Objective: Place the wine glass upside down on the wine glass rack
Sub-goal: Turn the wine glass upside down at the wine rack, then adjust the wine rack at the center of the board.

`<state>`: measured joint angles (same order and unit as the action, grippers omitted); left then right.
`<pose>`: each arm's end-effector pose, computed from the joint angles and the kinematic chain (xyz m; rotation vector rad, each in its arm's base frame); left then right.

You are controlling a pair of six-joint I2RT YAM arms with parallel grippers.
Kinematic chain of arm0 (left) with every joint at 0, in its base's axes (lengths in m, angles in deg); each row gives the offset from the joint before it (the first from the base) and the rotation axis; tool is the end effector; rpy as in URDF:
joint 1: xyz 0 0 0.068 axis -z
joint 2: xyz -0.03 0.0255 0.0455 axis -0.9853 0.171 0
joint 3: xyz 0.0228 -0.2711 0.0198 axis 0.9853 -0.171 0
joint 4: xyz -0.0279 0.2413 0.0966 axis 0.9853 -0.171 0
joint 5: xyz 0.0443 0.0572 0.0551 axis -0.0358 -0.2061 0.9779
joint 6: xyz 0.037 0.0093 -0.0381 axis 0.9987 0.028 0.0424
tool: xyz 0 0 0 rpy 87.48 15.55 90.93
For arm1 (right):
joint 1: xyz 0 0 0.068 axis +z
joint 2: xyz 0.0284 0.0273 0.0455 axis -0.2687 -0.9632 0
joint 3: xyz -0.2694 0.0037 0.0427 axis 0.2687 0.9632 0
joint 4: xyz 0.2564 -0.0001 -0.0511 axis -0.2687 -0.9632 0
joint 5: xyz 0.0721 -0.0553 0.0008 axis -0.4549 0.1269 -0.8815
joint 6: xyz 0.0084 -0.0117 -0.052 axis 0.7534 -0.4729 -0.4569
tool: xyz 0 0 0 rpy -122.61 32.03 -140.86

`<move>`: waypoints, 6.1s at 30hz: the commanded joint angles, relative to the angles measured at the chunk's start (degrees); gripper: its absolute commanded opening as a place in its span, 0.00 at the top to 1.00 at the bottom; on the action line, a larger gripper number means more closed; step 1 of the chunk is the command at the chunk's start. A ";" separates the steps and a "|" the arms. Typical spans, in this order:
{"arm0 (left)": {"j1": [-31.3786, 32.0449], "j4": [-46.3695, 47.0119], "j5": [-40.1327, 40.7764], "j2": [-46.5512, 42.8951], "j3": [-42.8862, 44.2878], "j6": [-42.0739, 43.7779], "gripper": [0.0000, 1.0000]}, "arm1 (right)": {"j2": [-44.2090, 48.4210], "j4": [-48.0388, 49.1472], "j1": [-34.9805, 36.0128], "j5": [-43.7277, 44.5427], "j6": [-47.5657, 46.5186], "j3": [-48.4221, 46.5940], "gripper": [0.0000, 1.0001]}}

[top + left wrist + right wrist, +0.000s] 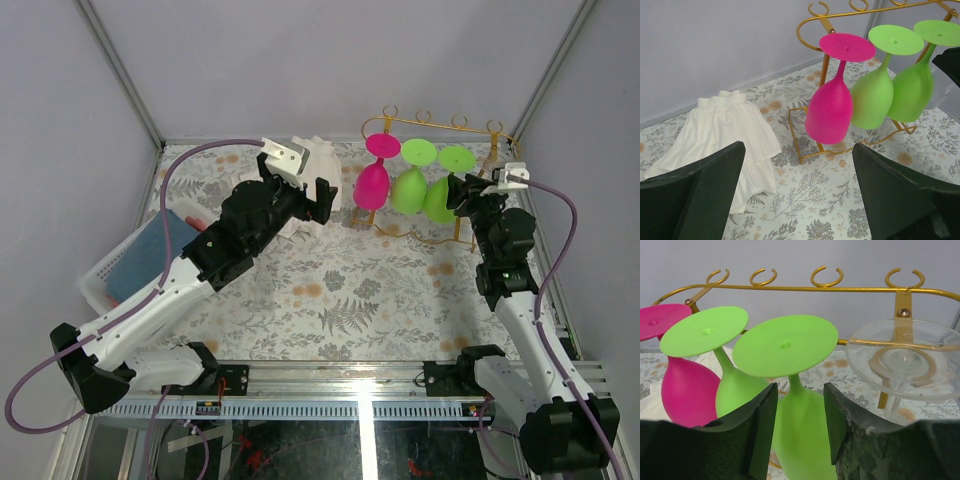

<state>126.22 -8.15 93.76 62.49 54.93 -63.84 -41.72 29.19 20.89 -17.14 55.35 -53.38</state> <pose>0.1926 -0.1863 0.4143 0.4308 1.5907 -0.4121 0.2120 0.0212 0.3426 0.0150 1.3541 0.2495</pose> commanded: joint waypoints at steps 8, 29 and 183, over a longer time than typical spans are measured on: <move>-0.47 1.96 0.64 -1.21 -0.21 -0.05 0.10 | 8.61 -8.75 -0.11 0.32 1.10 -0.15 0.35; -6.44 -8.10 -5.58 5.93 12.48 -9.92 0.03 | 19.06 -60.96 -0.11 6.45 10.58 -26.20 0.23; -19.78 -22.69 -27.19 45.49 59.81 -7.99 0.15 | -51.59 -70.37 -23.60 -20.60 -8.59 -95.13 0.44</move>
<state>106.98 -31.47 65.91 108.39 114.73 -72.81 -100.45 -46.77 -3.11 -46.08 45.42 -148.54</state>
